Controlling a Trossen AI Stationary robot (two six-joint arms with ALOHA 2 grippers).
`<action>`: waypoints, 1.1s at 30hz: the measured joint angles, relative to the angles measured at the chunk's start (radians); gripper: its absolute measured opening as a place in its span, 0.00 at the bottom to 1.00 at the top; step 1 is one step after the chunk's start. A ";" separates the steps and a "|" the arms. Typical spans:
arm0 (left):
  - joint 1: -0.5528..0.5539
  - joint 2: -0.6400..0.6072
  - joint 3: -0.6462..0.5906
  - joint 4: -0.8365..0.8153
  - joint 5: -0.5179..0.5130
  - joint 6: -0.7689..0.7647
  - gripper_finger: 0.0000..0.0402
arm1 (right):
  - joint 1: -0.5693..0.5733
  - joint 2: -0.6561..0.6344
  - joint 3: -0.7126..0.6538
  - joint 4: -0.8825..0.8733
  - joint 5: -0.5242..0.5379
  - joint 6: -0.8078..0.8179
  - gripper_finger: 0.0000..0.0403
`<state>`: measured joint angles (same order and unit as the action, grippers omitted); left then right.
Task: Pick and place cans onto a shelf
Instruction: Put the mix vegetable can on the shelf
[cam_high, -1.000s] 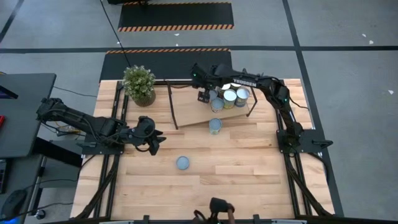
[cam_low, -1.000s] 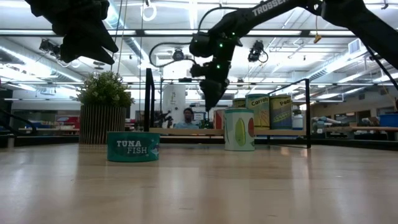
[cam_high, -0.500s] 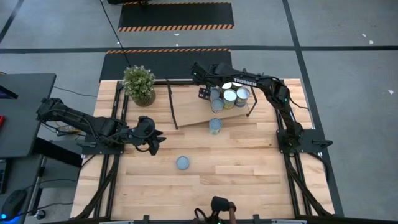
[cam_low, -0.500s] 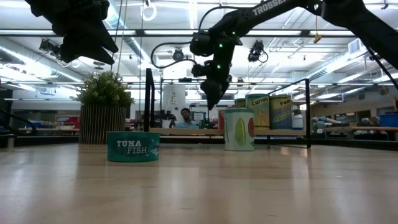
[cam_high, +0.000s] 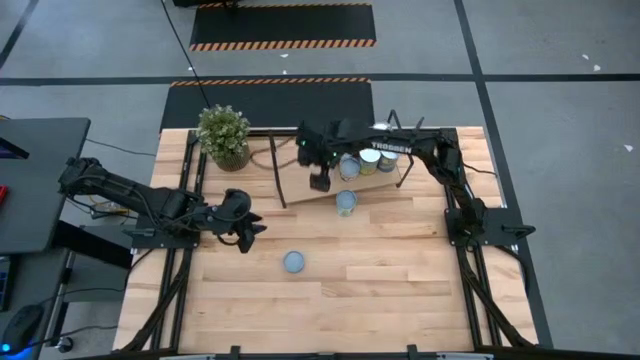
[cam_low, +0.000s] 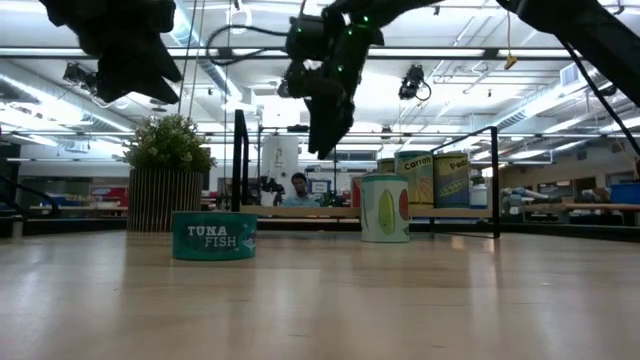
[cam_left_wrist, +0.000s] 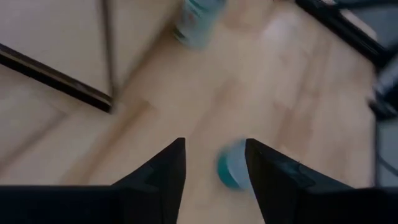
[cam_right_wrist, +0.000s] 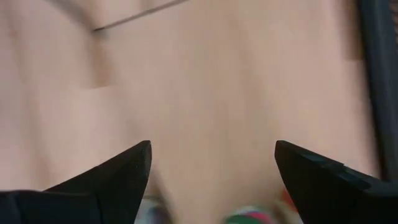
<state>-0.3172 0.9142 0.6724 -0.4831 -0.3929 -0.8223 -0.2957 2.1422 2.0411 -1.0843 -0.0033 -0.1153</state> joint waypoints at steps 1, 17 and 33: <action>-0.001 0.000 0.000 0.000 0.042 0.018 0.43 | 0.017 0.000 0.000 -0.007 -0.018 -0.006 0.86; -0.026 0.000 0.000 -0.019 0.142 0.130 0.43 | 0.172 0.000 -0.097 -0.284 -0.044 -0.060 0.95; -0.087 0.002 0.000 -0.023 0.142 0.026 0.43 | 0.254 -0.078 -0.100 -0.214 0.027 -0.201 0.93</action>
<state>-0.4046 0.9161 0.6724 -0.5062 -0.2513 -0.7967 -0.0416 2.0639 1.9408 -1.2978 0.0235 -0.3159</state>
